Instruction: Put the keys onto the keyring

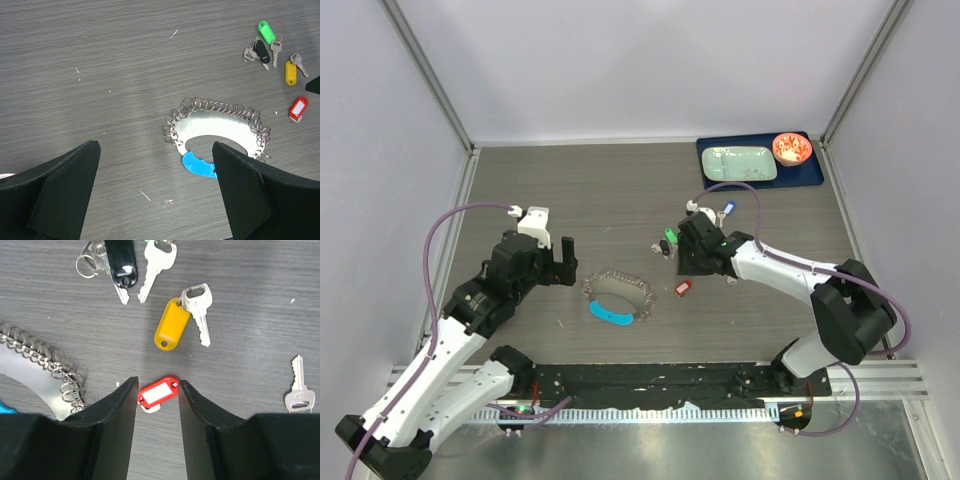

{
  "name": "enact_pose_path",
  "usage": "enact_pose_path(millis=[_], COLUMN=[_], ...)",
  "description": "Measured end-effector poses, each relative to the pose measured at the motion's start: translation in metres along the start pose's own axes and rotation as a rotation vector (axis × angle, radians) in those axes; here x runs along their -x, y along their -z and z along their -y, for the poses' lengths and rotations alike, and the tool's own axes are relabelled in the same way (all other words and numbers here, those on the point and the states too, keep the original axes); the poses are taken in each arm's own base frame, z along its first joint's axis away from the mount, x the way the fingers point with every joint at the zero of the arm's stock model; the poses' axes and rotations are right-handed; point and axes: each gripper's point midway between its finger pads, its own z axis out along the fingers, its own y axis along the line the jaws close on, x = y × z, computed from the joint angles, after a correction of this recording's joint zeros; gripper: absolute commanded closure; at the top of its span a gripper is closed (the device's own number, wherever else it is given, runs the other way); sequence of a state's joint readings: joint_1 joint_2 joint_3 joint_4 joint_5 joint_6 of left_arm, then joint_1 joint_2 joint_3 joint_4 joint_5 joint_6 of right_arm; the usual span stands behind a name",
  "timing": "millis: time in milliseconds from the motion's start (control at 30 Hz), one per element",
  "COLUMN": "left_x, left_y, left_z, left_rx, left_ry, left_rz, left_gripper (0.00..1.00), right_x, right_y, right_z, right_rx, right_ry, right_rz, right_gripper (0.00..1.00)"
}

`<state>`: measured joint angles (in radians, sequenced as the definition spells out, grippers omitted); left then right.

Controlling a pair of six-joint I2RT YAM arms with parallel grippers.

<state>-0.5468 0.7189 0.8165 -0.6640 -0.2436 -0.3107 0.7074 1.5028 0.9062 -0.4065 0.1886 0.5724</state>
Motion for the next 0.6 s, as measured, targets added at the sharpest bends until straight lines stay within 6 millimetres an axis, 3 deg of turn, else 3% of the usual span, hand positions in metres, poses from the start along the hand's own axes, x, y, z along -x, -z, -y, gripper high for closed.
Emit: enact_pose_path(millis=[267,600], left_x=[0.000,-0.001], left_y=[0.000,-0.001], left_z=[0.000,0.000], left_rx=[0.000,0.002], left_ry=[0.000,-0.001], left_rz=[-0.001,-0.007], left_gripper=[0.00,0.00], right_x=[0.018,-0.005], right_y=[-0.008,-0.026], right_z=[0.007,-0.005], right_rx=[0.108,0.216], right_ry=[-0.064,-0.063], right_rz=[0.000,-0.074], right_gripper=[0.59,0.59])
